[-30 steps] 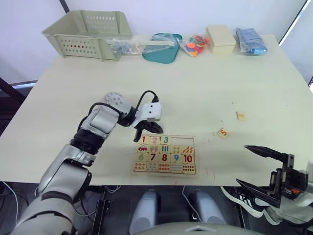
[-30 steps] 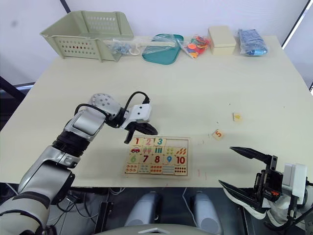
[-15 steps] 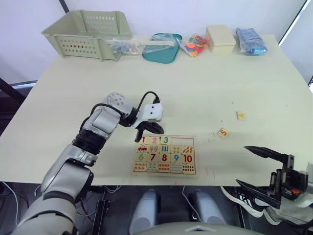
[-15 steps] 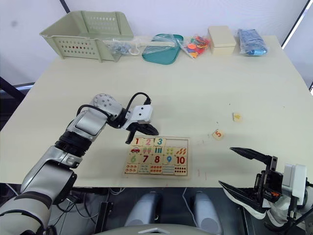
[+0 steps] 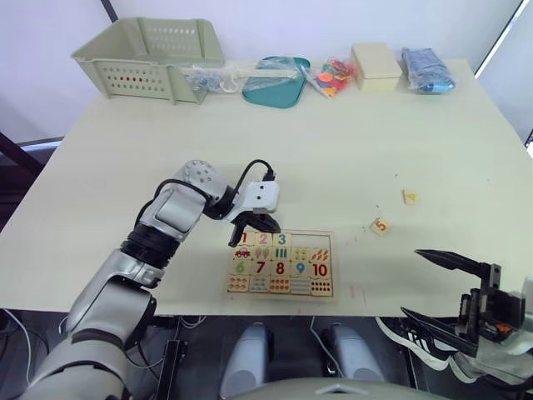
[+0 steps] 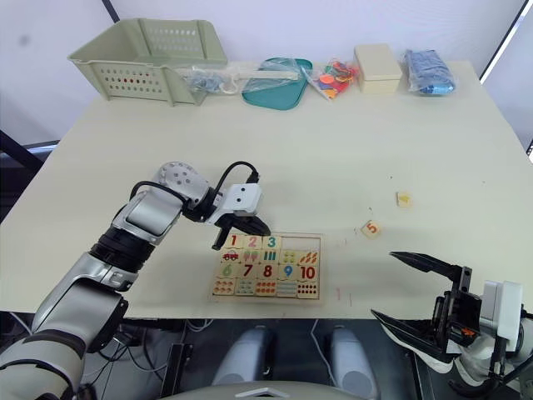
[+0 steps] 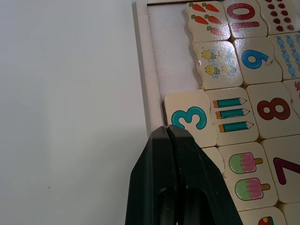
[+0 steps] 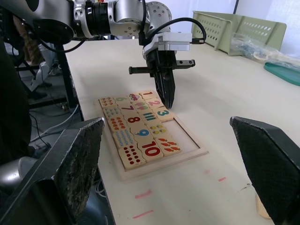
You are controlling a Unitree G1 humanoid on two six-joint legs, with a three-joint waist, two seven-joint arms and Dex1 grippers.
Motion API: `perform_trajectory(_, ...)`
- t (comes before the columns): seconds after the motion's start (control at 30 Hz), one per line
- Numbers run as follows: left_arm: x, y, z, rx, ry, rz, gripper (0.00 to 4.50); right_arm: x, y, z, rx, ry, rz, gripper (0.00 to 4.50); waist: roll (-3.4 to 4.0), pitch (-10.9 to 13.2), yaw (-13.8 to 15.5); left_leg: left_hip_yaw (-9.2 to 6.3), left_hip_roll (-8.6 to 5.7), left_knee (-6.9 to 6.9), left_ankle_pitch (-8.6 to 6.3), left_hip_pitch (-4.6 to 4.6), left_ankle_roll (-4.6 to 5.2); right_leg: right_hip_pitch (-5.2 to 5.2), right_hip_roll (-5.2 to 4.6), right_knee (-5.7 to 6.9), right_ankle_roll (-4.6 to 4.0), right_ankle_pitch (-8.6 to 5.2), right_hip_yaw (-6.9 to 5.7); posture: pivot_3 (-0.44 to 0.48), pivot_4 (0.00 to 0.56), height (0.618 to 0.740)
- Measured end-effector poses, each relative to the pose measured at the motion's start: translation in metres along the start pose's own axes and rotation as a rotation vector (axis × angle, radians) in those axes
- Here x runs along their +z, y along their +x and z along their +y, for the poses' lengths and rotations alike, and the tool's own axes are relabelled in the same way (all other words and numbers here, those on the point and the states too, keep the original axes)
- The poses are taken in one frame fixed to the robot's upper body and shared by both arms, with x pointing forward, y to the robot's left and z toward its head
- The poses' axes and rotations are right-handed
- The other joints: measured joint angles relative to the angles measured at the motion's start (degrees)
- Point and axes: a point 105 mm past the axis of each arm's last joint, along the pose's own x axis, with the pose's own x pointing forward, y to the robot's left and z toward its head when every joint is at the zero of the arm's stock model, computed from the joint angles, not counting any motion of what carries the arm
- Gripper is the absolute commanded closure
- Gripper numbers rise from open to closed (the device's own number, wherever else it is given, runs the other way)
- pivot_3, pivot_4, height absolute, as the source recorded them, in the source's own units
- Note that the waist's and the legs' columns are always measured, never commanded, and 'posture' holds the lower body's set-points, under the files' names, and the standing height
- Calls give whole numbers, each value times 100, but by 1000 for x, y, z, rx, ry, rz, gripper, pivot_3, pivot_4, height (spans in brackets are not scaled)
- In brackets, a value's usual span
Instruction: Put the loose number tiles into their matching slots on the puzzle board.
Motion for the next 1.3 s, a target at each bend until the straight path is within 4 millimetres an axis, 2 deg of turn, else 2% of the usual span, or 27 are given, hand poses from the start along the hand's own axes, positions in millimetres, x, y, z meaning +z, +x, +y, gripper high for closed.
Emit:
perform_trajectory(0.2, -2, -5, 2, 27, -30, -11, 4468, 0, 0, -1, 0, -3, -2, 0, 0, 0, -5, 0, 0, 0, 0, 0, 0, 0, 0, 0, 0, 0, 0, 0, 150, 740)
perform_trajectory(0.33, -6, -25, 2, 122, -101, -98, 4468, 1, 0, -1, -4, -1, -4, 0, 0, 0, -29, 0, 5, -2, 0, 2, 0, -1, 0, 1, -1, 0, 1, 0, 150, 740)
perform_trajectory(0.43, -6, -41, -6, 209, -189, -213, 4468, 2, 2, -5, -13, -4, -13, 0, 0, 0, -24, -8, 8, -1, 0, 2, 0, -2, -6, 2, -1, 0, 6, 0, 150, 740)
perform_trajectory(0.57, -8, -56, -15, 350, -282, -351, 4468, 4, 8, -12, -38, 15, -32, 0, 0, 0, 16, -22, 9, 1, 0, 3, 0, 2, -18, 5, 1, 1, -1, 0, 150, 740)
perform_trajectory(0.67, -12, -60, -19, 397, -317, -389, 4468, 2, 10, -15, -49, 35, -28, 0, 0, 0, 16, -26, 8, 0, 0, 5, 0, 3, -21, 4, 0, 1, -3, 0, 150, 740)
perform_trajectory(0.7, -24, -65, -37, 485, -406, -473, 4468, -6, 12, -23, -85, 72, 38, 0, 3, -2, -22, -8, 16, -6, 0, 13, 0, 0, -30, 2, 1, 0, 15, 0, 150, 740)
perform_trajectory(0.77, -30, -66, -42, 512, -438, -482, 4468, -11, 13, -25, -94, 83, 66, 0, -1, 0, -1, -18, 14, -4, 0, 2, 0, -4, -24, -1, 1, 0, 0, 0, 150, 740)
perform_trajectory(0.93, -55, -72, -75, 650, -542, -502, 4468, -21, 13, -34, -103, 110, 166, 0, -1, -2, 10, -17, 14, -4, 0, 11, 0, 1, -34, -2, 1, 1, 6, 0, 150, 740)
perform_trajectory(1.03, -66, -76, -89, 712, -583, -534, 4468, -23, 10, -36, -81, 155, 155, 0, -5, -4, 38, -20, 14, -3, 0, 11, 0, 5, -34, -6, 0, 0, 0, 0, 150, 740)
perform_trajectory(1.17, -72, -83, -105, 753, -621, -602, 3294, -33, -6, -46, -108, 199, 160, 0, -7, -5, 41, -12, 13, -3, 0, 10, 0, 7, -34, -15, 0, 0, 2, 0, 150, 740)
perform_trajectory(1.3, -82, -85, -122, 785, -656, -597, 1398, -40, -23, -55, -135, 213, 175, 0, -8, -6, 2, 8, 18, -7, 0, 13, 1, 6, -30, -22, 0, 0, 12, 0, 150, 740)
